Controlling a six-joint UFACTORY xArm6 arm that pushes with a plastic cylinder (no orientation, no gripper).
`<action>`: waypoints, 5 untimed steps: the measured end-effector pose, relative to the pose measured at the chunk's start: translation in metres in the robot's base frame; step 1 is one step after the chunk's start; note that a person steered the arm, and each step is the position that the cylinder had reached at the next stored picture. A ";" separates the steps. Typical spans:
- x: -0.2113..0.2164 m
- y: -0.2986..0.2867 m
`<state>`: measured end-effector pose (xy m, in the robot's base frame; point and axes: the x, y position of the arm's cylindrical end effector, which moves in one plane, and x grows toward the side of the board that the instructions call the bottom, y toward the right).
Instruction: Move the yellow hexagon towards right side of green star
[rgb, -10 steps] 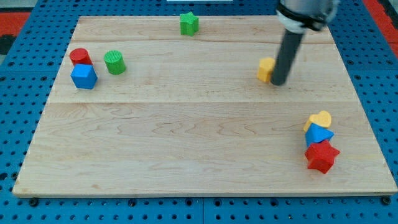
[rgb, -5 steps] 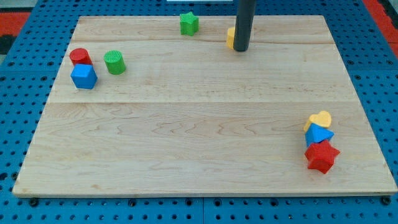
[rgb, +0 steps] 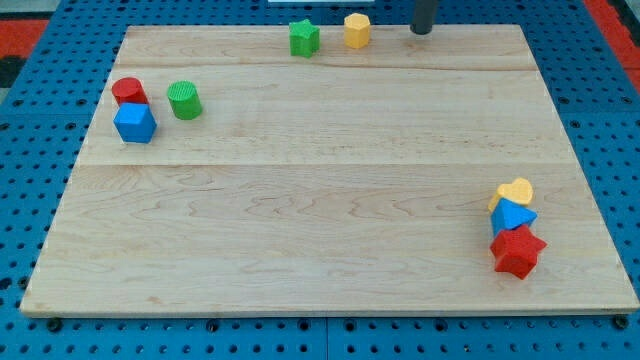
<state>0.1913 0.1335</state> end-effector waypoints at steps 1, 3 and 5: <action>0.001 -0.014; 0.011 -0.086; 0.090 -0.062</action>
